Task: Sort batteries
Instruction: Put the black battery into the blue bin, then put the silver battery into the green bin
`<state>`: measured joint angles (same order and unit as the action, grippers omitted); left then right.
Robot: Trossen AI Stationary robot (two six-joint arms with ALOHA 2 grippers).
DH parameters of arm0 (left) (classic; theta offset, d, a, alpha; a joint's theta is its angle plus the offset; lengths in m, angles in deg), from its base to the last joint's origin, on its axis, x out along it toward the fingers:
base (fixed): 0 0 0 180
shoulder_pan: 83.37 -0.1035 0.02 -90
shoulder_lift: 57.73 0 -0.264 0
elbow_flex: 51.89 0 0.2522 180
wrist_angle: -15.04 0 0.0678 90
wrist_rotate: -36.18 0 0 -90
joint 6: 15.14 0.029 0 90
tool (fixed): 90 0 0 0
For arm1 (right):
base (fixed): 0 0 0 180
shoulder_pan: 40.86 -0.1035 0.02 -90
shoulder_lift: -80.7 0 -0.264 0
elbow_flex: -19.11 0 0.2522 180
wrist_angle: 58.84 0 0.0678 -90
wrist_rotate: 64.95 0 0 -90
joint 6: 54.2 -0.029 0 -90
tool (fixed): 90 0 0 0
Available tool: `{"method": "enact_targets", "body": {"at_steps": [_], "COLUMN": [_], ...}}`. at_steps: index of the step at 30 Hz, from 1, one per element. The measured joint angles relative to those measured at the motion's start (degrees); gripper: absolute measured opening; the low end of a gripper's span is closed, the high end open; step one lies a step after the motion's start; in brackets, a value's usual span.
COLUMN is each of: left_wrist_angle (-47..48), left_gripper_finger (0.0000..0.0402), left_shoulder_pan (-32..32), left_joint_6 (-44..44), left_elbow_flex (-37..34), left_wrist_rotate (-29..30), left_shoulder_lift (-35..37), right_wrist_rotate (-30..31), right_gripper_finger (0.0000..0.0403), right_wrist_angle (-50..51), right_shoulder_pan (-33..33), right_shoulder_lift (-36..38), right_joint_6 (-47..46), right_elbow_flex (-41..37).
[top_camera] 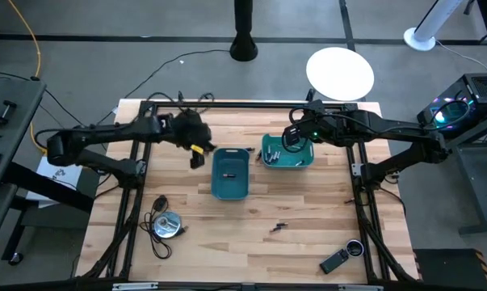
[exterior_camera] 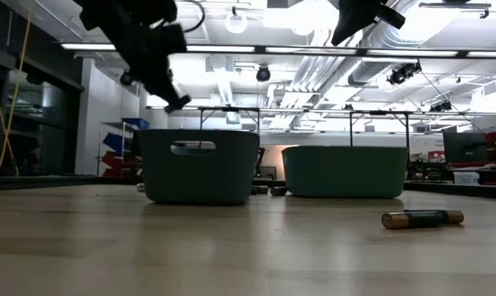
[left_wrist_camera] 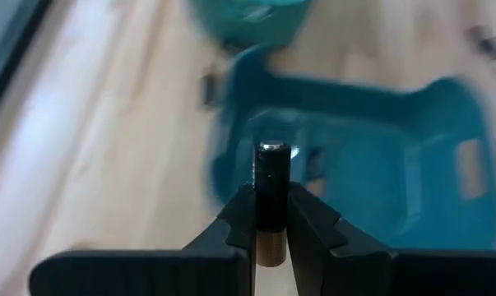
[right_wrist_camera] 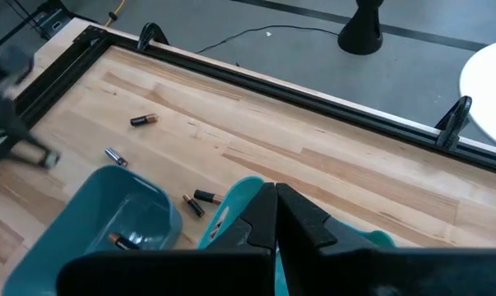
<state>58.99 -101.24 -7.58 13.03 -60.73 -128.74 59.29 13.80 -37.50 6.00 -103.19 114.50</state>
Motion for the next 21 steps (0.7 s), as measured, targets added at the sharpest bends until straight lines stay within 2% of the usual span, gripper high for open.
{"method": "enact_targets", "body": {"at_steps": [4, 7, 9, 11, 13, 14, 17, 21], "left_wrist_angle": [-3.7, -5.0, -3.1, -0.1, 4.5, 6.4, 10.0, 13.2], "left_gripper_finger": [0.0031, 0.0072, 0.0114, 0.0153, 0.0186, 0.0199, 0.0218, 0.0216], "left_shoulder_pan": [6.1, 9.4, 10.2, 9.7, 8.0, 6.7, 1.8, -5.8], "left_joint_6": [-4.1, -5.8, -5.8, -5.6, -3.3, -1.3, 5.4, 14.5], "left_elbow_flex": [0.0, 0.0, 0.7, 2.5, 4.7, 5.6, 6.6, 4.8], "left_wrist_rotate": [-0.5, 1.7, 5.5, 12.5, 18.8, 19.9, 16.8, 9.6], "left_shoulder_lift": [-2.6, -5.0, -5.5, -5.8, -5.4, -5.2, -5.0, -7.5], "right_wrist_rotate": [0.0, 0.0, 0.0, 0.0, 0.0, 0.0, 0.0, 0.0], "right_gripper_finger": [0.0, 0.0, 0.0, 0.0, 0.0, 0.0, 0.0, 0.0], "right_wrist_angle": [0.0, 0.0, 0.0, 0.0, 0.0, 0.0, -0.1, -0.3], "right_shoulder_pan": [0.0, 0.0, 0.0, 0.0, 0.0, 0.0, 0.0, 0.0], "right_shoulder_lift": [0.0, 0.0, 0.0, 0.0, 0.0, 0.0, 0.0, 0.0], "right_joint_6": [0.0, 0.0, 0.0, 0.0, 0.0, 0.0, -0.3, -1.0], "right_elbow_flex": [0.0, 0.0, 0.0, 0.0, 0.0, 0.0, 0.0, 0.0]}}
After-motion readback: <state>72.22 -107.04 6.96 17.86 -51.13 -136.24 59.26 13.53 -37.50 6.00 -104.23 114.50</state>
